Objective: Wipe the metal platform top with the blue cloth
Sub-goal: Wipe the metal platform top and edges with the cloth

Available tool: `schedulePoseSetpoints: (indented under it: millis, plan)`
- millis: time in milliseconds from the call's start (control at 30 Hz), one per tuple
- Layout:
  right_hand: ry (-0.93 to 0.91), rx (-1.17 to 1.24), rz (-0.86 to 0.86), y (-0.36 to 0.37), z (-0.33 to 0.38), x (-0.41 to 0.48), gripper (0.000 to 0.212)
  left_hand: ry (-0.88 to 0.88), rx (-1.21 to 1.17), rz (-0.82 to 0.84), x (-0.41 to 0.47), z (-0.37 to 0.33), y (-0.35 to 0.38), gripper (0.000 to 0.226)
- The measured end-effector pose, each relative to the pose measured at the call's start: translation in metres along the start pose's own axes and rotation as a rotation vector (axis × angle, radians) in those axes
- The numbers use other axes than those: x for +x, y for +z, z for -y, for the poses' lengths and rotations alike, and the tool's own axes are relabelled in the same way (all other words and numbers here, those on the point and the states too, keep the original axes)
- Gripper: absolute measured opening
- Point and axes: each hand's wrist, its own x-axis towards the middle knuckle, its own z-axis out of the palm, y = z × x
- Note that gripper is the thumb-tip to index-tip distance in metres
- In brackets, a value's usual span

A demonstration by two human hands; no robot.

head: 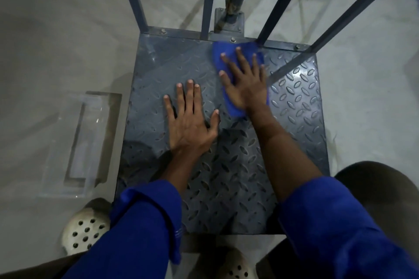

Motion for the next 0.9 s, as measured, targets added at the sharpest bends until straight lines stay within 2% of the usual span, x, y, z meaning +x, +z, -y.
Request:
schedulePoseSetpoints:
  millis: [67,100,233,300,400,467,533,600,667,733,800,900]
  plan:
    - [-0.093,-0.005,0.032,0.002,-0.004,-0.025,0.061,0.004,0.009,0.003,0.002,-0.004,-0.001,0.088]
    - [-0.058,-0.011,0.035,0.0,-0.015,-0.04,0.061,0.007,0.01,0.007,0.003,-0.007,-0.001,0.088]
    - [0.286,0.005,0.003,-0.026,-0.074,-0.051,0.06,0.003,0.002,0.005,0.01,-0.018,0.001,0.089]
    - [0.366,0.048,-0.021,-0.029,-0.083,-0.022,0.061,0.025,-0.006,0.003,0.013,-0.022,0.003,0.089]
    - [0.261,0.024,0.005,-0.023,-0.061,-0.002,0.06,0.067,-0.006,0.008,0.014,-0.028,0.004,0.089]
    - [0.087,-0.01,0.077,-0.017,-0.052,-0.025,0.058,0.084,0.012,0.022,0.015,-0.034,0.003,0.089]
    - [0.035,-0.028,0.108,-0.019,-0.065,-0.057,0.057,0.101,0.038,0.04,0.016,-0.037,0.004,0.09]
    - [0.174,-0.015,0.056,-0.028,-0.092,-0.068,0.057,0.109,0.045,0.034,0.016,-0.038,0.005,0.091]
    - [0.338,0.006,-0.013,-0.038,-0.113,-0.047,0.057,0.111,0.038,0.014,0.016,-0.038,0.006,0.091]
    - [0.414,0.043,-0.038,-0.037,-0.115,-0.015,0.06,0.113,0.036,0.002,0.017,-0.038,0.007,0.09]
    - [0.334,0.03,-0.009,-0.032,-0.094,0.0,0.061,0.109,0.035,0.005,0.016,-0.039,0.006,0.091]
    - [-0.017,-0.007,0.087,-0.024,-0.07,-0.034,0.059,0.106,0.058,0.02,0.017,-0.04,0.003,0.091]
